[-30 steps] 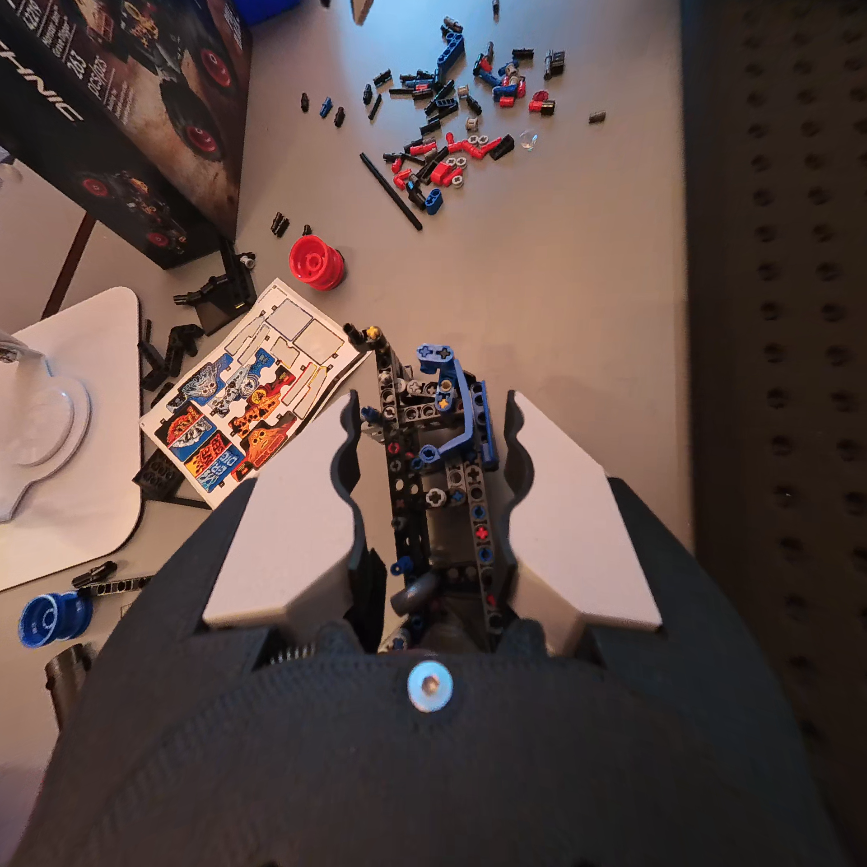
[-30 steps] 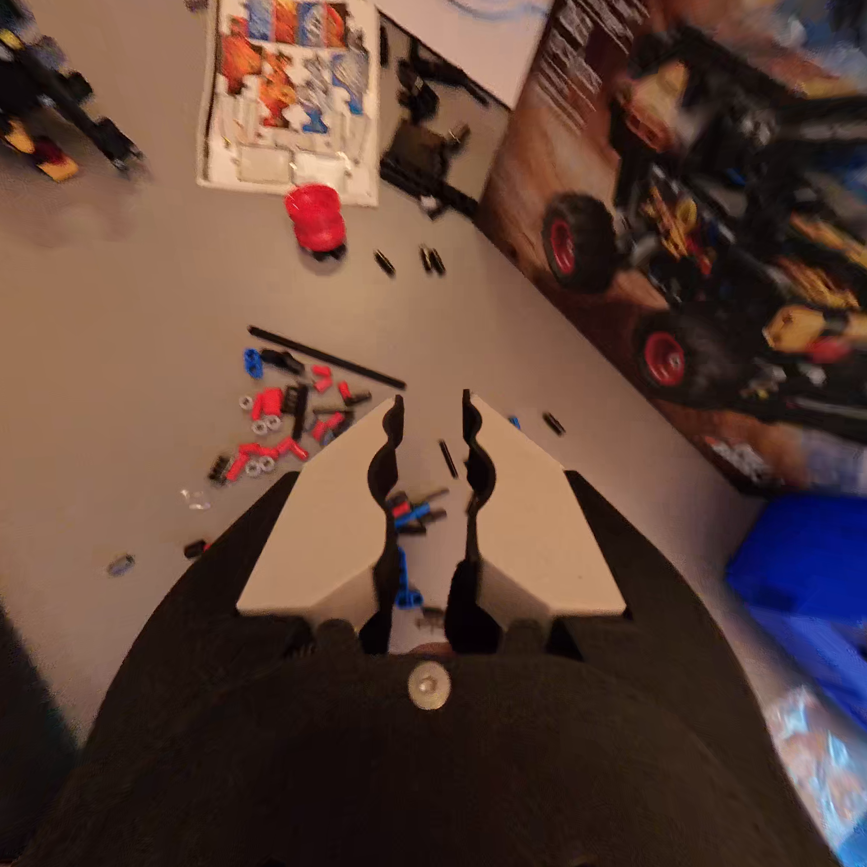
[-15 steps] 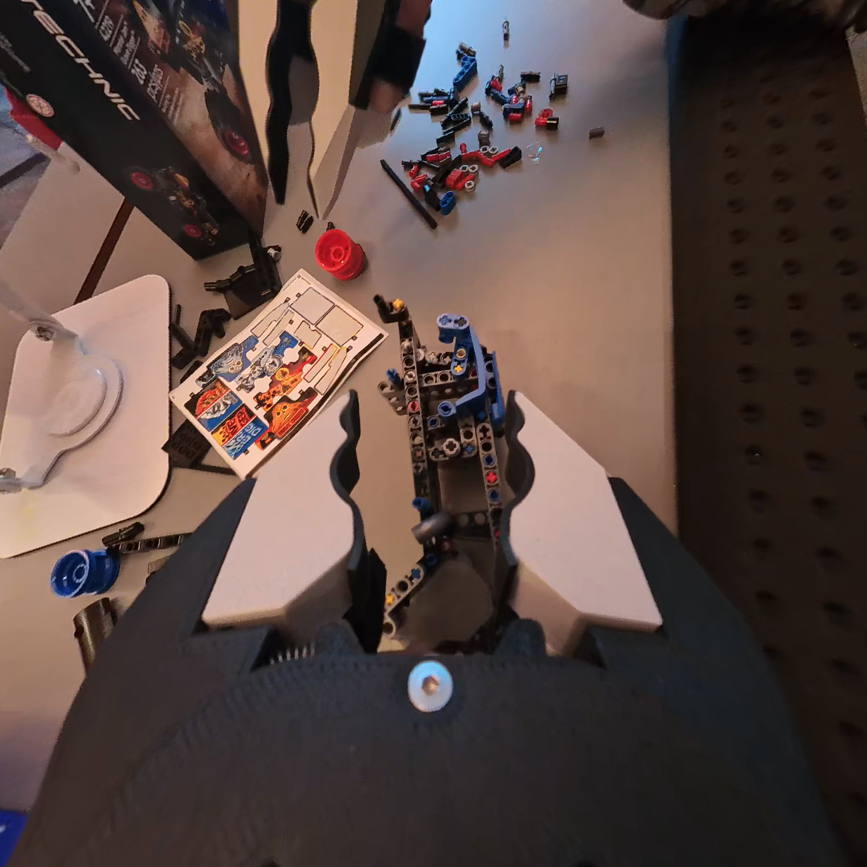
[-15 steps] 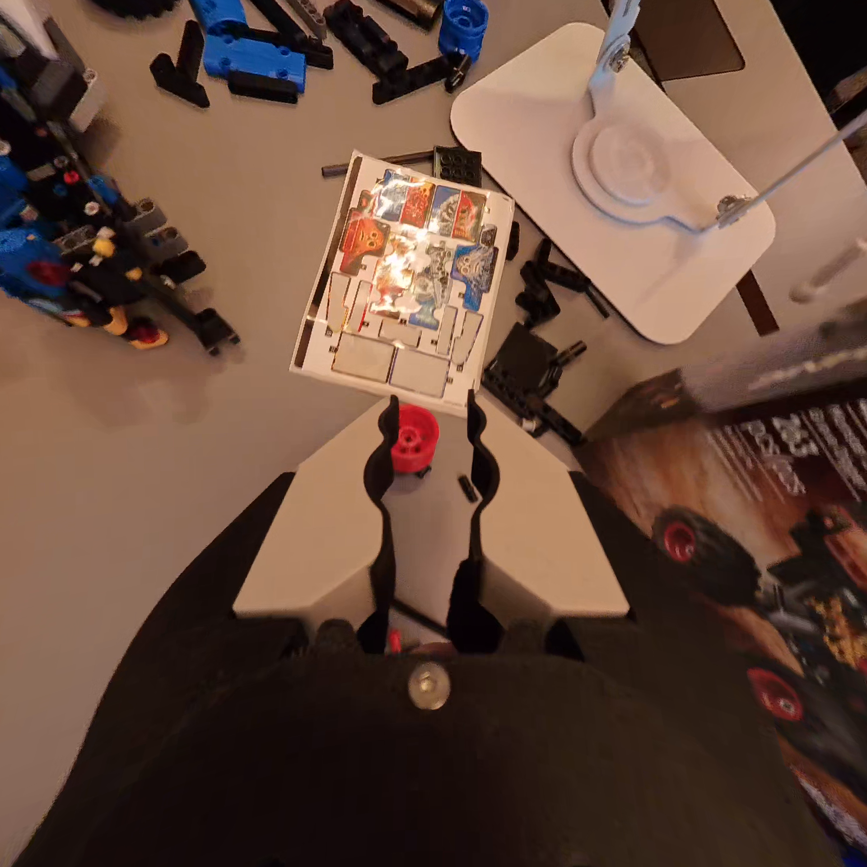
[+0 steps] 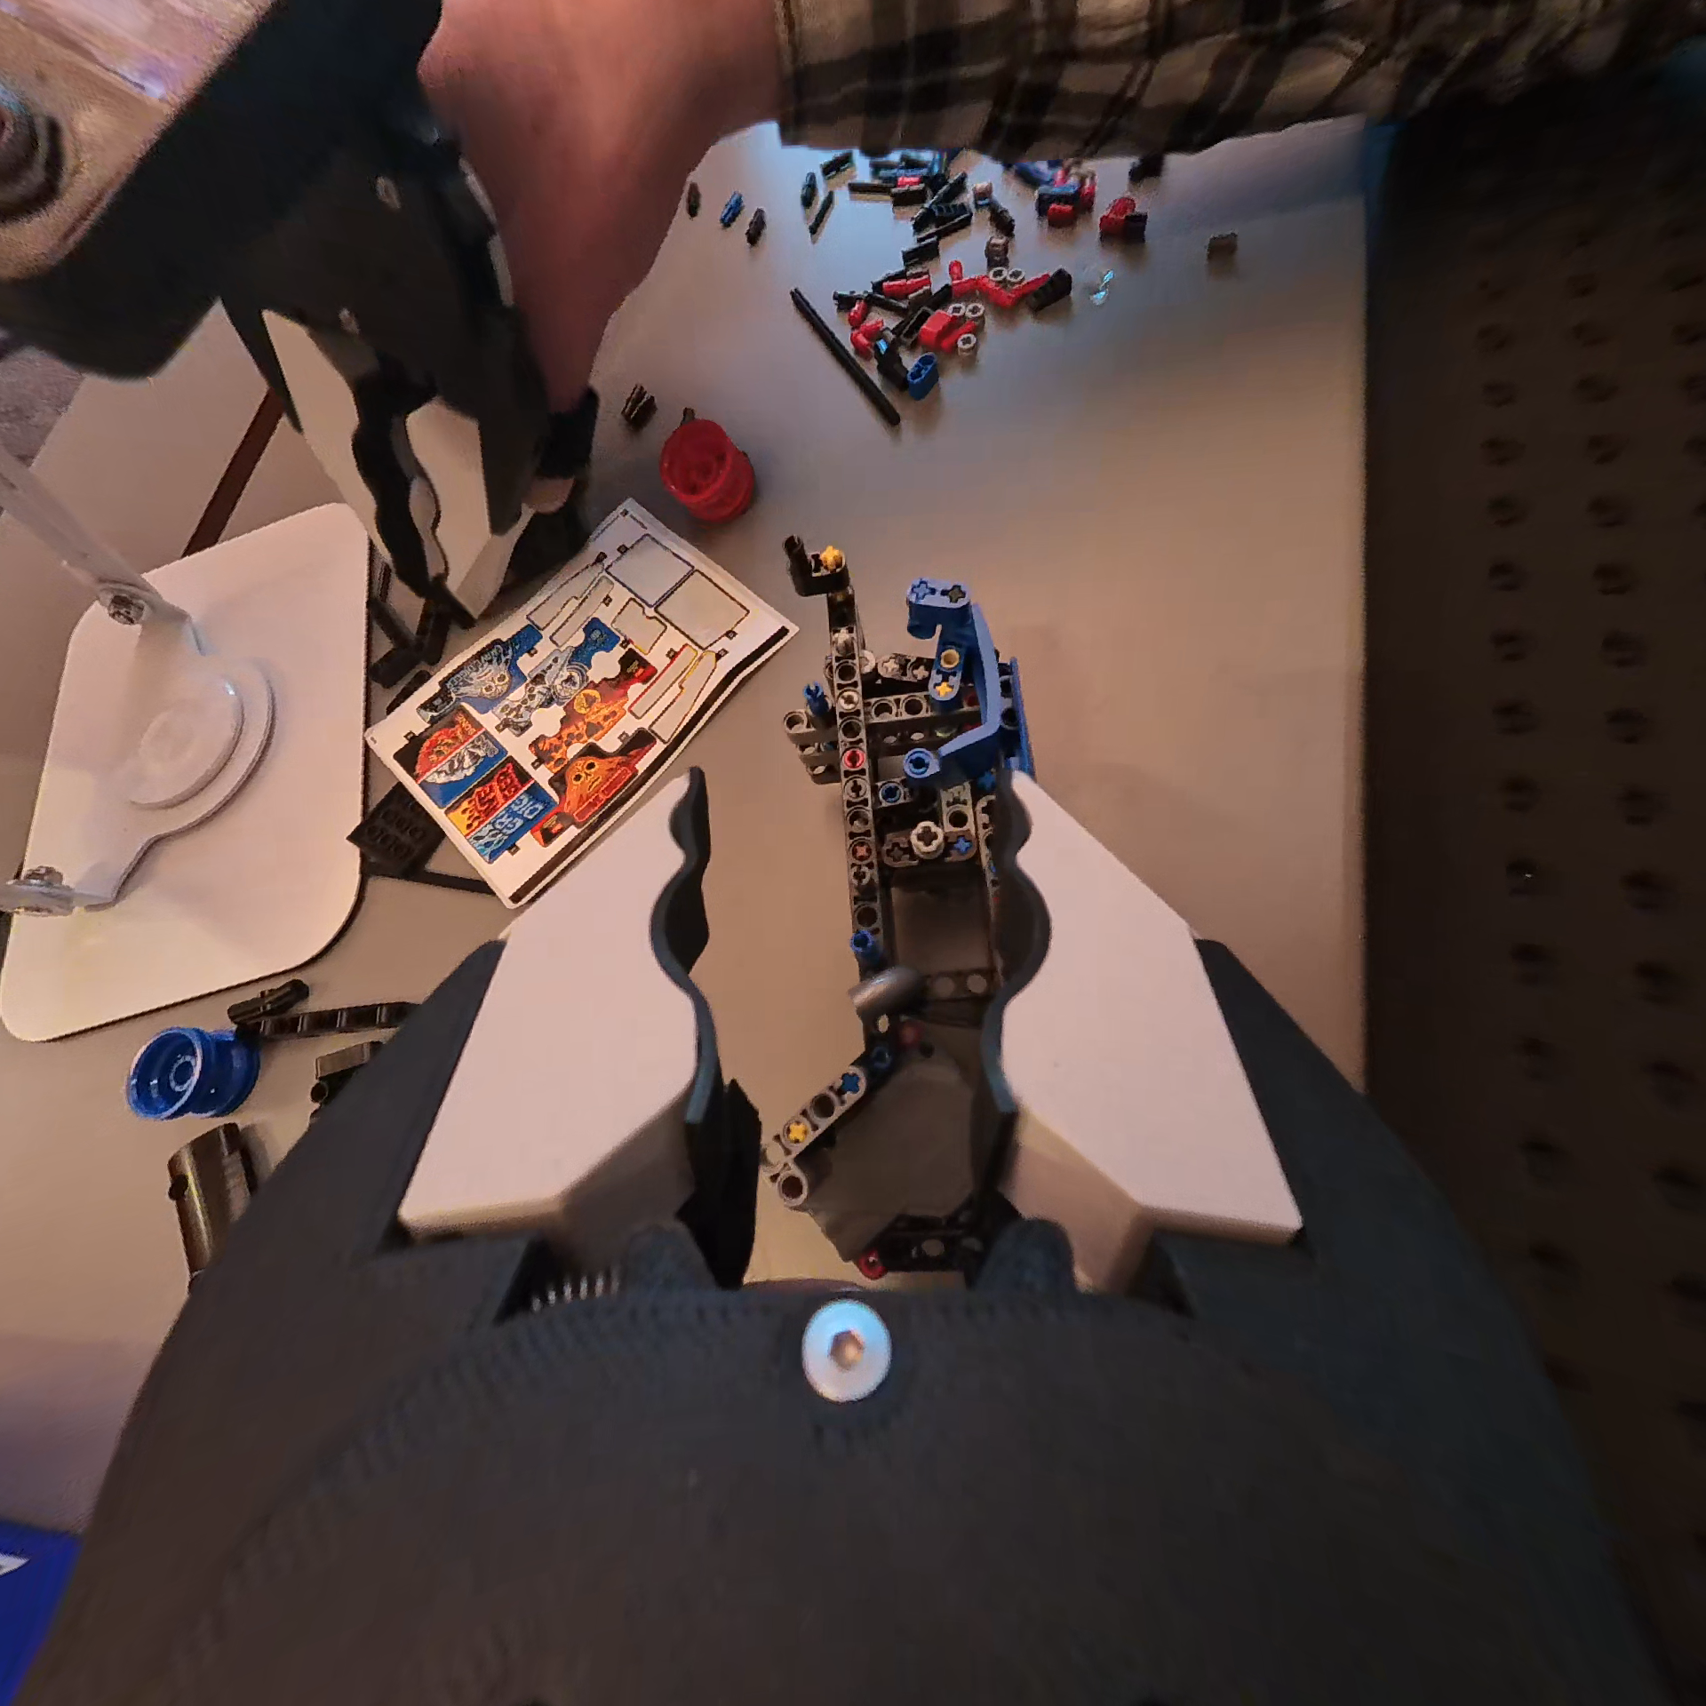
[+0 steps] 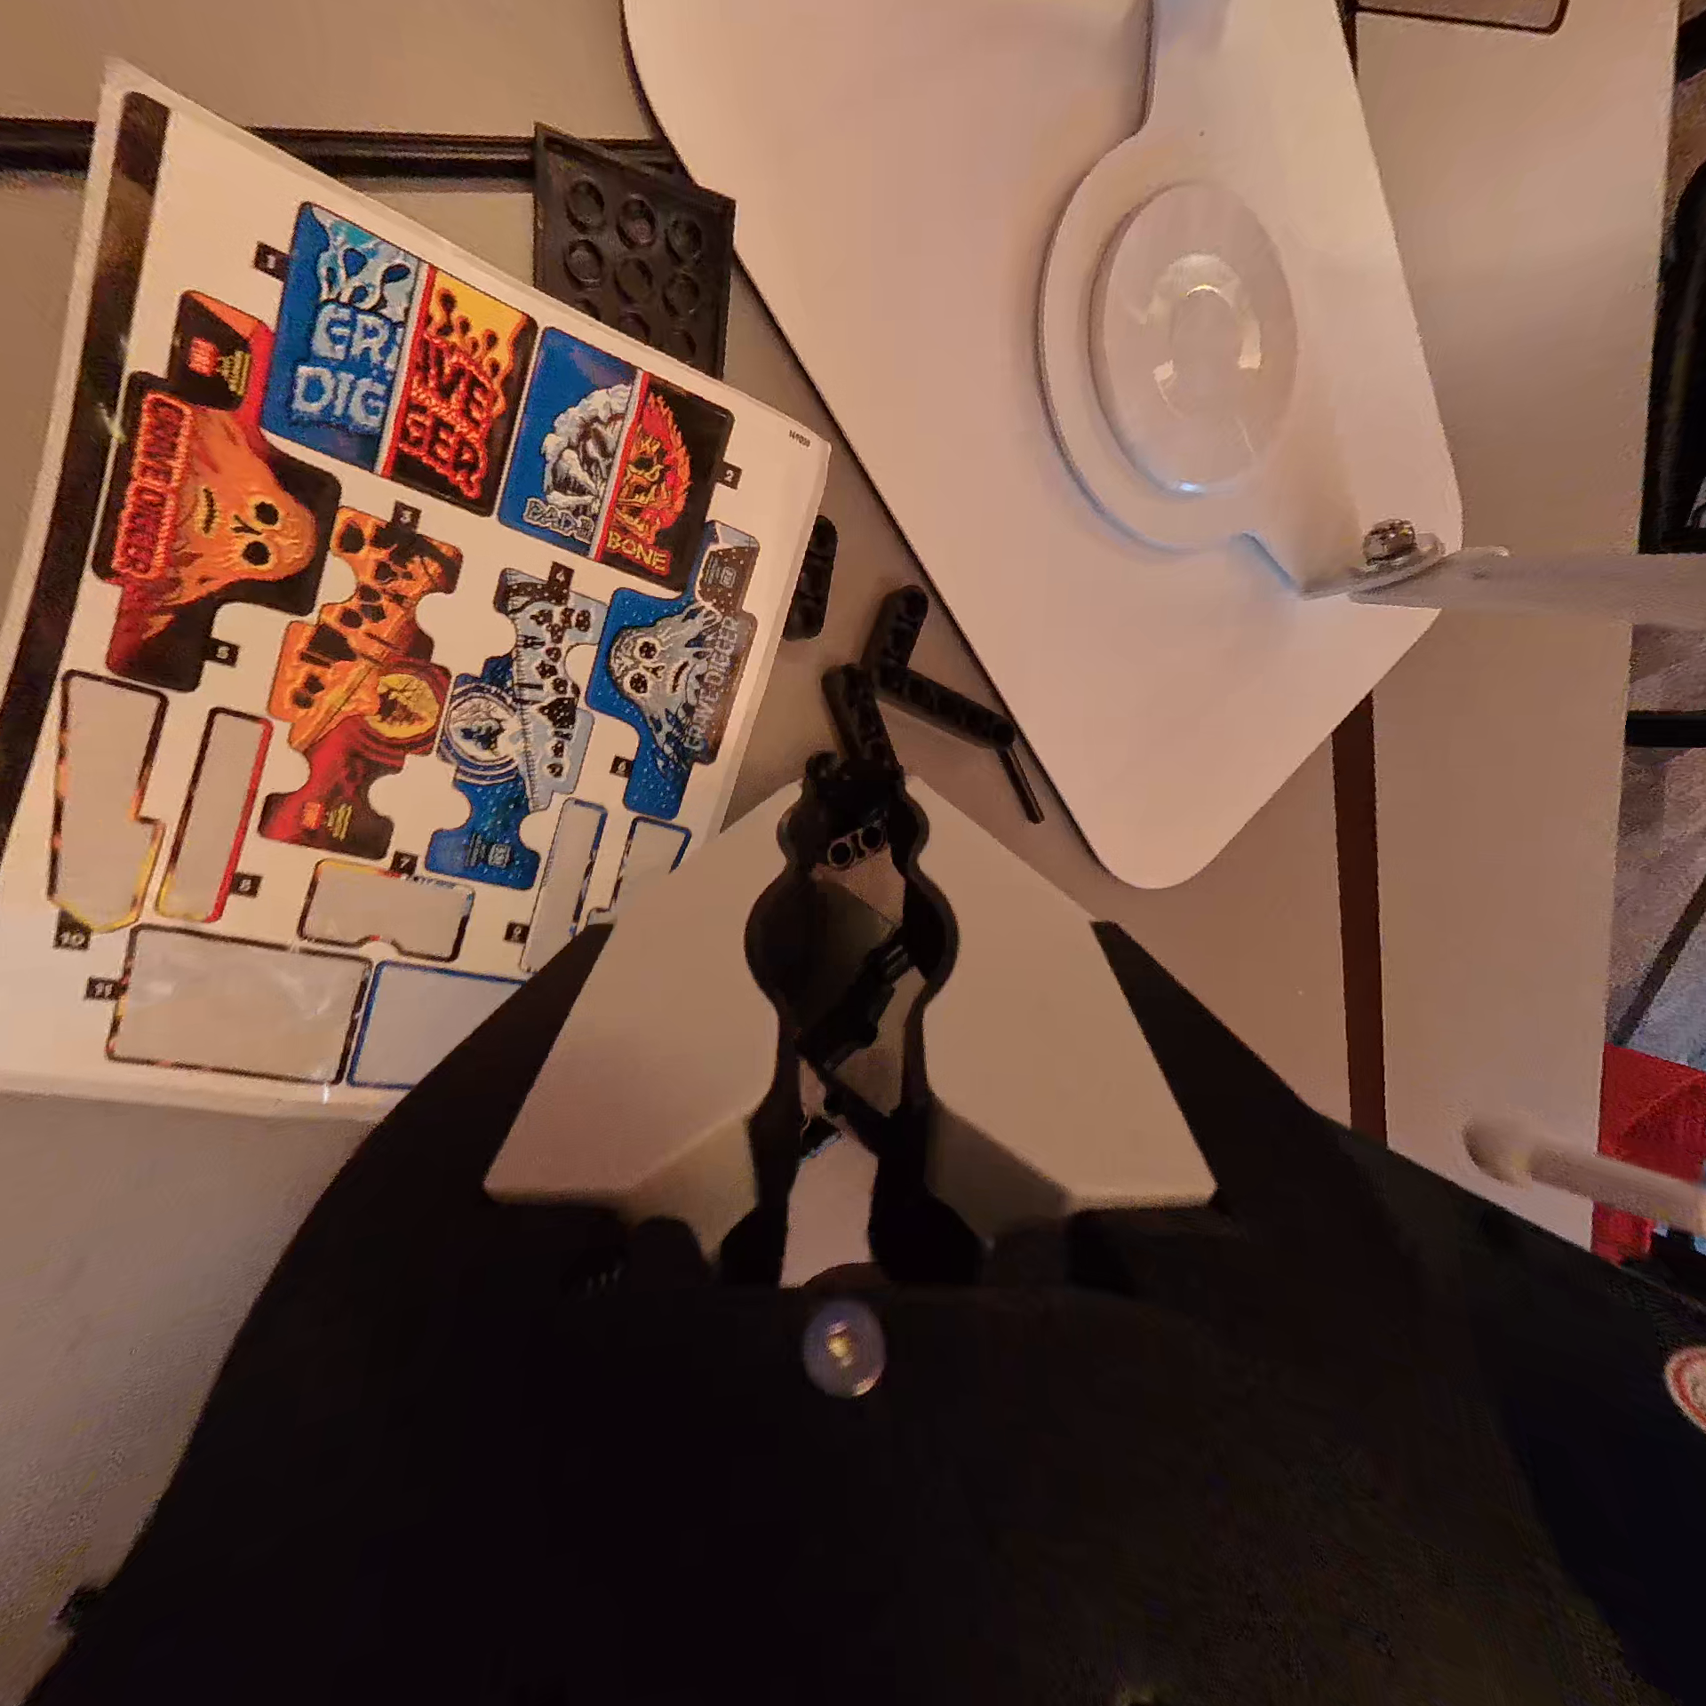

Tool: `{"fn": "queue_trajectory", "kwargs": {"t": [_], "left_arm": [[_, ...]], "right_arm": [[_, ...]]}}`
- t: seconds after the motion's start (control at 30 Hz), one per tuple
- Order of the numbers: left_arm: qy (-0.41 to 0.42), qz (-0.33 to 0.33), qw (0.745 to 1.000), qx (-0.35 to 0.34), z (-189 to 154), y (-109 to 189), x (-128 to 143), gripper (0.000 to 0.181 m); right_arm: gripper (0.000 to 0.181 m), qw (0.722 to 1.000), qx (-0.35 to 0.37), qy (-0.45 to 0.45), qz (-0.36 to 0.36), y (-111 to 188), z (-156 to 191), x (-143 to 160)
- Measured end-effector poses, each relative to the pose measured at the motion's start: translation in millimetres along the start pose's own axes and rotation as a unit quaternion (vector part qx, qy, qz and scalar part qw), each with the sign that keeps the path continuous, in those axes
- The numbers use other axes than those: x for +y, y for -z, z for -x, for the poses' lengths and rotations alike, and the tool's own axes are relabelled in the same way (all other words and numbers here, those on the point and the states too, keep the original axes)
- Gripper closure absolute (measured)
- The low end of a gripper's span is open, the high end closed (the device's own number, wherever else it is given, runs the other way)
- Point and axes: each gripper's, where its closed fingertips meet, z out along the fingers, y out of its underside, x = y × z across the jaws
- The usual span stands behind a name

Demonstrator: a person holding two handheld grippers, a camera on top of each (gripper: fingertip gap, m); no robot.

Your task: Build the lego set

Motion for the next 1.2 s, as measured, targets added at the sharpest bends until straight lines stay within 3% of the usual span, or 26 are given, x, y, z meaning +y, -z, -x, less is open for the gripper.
{"fn": "queue_trajectory", "kwargs": {"t": [0.17, 0.3, 0.53, 0.8, 1.03, 1.2], "left_arm": [[-0.002, 0.004, 1.0, 0.001, -1.4, -2.5, 1.1, 0.121], [0.001, -0.002, 1.0, -0.004, 1.0, -2.6, -0.9, 0.122], [0.009, -0.025, 1.0, -0.009, 5.3, -4.4, -8.6, 0.122], [0.007, -0.084, 0.994, -0.068, 23.2, -5.6, -43.0, 0.13], [-0.079, -0.101, 0.979, -0.156, 34.0, -11.8, -76.6, 0.144], [-0.14, -0.087, 0.973, -0.163, 26.7, -26.4, -89.2, 0.152]], "right_arm": [[0.172, 1.0, 0.0, -0.004, -0.009, 0.0, -3.2, -2.7], [0.173, 0.999, -0.001, -0.013, -0.036, 16.8, 0.6, -6.2], [0.173, 0.982, -0.048, -0.039, -0.178, 93.0, 37.2, -34.3], [0.174, 0.924, -0.072, -0.038, -0.373, 185.2, 76.3, -56.0], [0.174, 0.919, -0.038, -0.006, -0.392, 196.2, 96.2, -52.5], [0.174, 0.918, -0.032, 0.019, -0.394, 198.3, 105.3, -54.0]]}}
